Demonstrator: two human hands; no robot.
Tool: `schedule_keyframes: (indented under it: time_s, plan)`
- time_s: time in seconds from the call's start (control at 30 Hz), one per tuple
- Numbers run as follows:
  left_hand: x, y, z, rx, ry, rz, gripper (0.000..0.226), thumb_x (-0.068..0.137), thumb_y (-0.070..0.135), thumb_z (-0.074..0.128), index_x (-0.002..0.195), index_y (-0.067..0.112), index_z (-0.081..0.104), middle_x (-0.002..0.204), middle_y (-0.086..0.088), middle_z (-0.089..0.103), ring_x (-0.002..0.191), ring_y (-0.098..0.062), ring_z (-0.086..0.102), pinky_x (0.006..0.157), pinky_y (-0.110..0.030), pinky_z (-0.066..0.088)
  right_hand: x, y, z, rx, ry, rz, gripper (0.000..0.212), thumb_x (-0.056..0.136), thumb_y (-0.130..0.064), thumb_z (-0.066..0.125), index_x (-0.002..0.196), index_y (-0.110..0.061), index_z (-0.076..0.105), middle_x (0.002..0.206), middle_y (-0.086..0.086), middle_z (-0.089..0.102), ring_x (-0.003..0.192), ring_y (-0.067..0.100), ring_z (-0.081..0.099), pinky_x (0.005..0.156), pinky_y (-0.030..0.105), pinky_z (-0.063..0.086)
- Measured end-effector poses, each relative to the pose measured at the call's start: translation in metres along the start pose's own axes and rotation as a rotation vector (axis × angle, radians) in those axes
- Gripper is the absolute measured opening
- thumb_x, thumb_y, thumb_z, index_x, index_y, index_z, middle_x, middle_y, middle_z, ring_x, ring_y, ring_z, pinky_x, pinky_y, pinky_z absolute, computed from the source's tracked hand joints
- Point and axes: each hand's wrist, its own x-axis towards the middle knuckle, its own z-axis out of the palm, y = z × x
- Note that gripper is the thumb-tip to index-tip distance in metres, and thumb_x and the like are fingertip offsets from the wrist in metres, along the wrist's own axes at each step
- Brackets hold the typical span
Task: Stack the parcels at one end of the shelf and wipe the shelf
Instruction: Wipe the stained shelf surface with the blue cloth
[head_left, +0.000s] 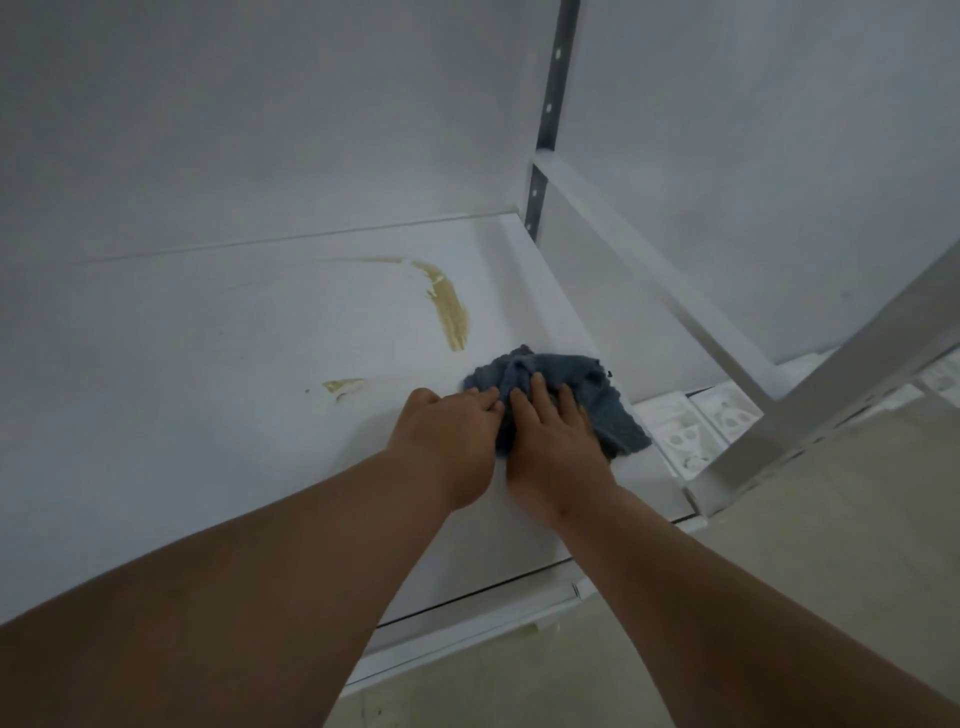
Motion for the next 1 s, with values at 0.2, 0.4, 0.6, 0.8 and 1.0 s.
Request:
schedule_keyframes:
  time_s: [0.2, 0.4, 0.6, 0.8, 1.0]
  plan:
    - [-0.054, -0.034, 0.007, 0.043, 0.006, -0.056, 0.054, 0.097, 0.029, 0.033, 0.15, 0.027, 0.027, 0.158, 0.012, 0.025, 0.141, -0.007, 0.03, 0.104, -0.035, 0.026, -0.021, -0.045, 0.008, -0.028, -0.028, -0.192, 0.069, 0.096, -0.024, 0.037, 0.156, -0.02, 0.003, 0.163, 0.002, -0.009, 0.15, 0.028, -0.011, 0.122, 0.04, -0.004]
    - [-0.118, -0.078, 0.018, -0.012, 0.036, -0.211, 0.069, 0.085, 0.043, 0.002, 0.142, 0.037, 0.041, 0.147, 0.02, 0.041, 0.131, -0.003, 0.045, 0.106, -0.033, 0.027, -0.035, -0.101, 0.021, -0.06, -0.079, -0.413, 0.068, 0.097, -0.024, 0.037, 0.156, -0.019, 0.004, 0.164, 0.002, -0.006, 0.15, 0.027, -0.011, 0.119, 0.037, -0.01]
    - [-0.159, -0.122, 0.031, 0.008, 0.111, -0.383, 0.052, 0.083, 0.039, 0.031, 0.114, 0.028, 0.072, 0.116, 0.01, 0.071, 0.096, -0.008, 0.071, 0.087, -0.039, 0.05, -0.024, -0.153, 0.031, -0.085, -0.13, -0.561, 0.068, 0.097, -0.028, 0.039, 0.156, -0.02, 0.005, 0.164, 0.0, -0.005, 0.15, 0.027, -0.011, 0.121, 0.044, -0.009]
    - [-0.14, -0.143, 0.023, 0.011, 0.068, -0.446, 0.051, 0.089, 0.029, 0.036, 0.137, 0.029, 0.053, 0.138, 0.011, 0.055, 0.119, -0.011, 0.059, 0.101, -0.037, 0.04, 0.013, -0.172, 0.029, -0.1, -0.167, -0.554, 0.064, 0.1, -0.031, 0.035, 0.156, -0.029, 0.003, 0.163, -0.009, -0.007, 0.15, 0.018, -0.01, 0.12, 0.048, -0.008]
    - [-0.077, -0.144, 0.014, 0.009, -0.012, -0.422, 0.056, 0.098, 0.031, 0.029, 0.153, 0.03, 0.017, 0.16, 0.013, 0.017, 0.146, -0.007, 0.02, 0.117, -0.04, 0.015, 0.052, -0.147, 0.017, -0.137, -0.164, -0.393, 0.057, 0.103, -0.036, 0.023, 0.154, -0.034, -0.002, 0.162, -0.015, -0.009, 0.15, 0.014, -0.01, 0.12, 0.049, -0.005]
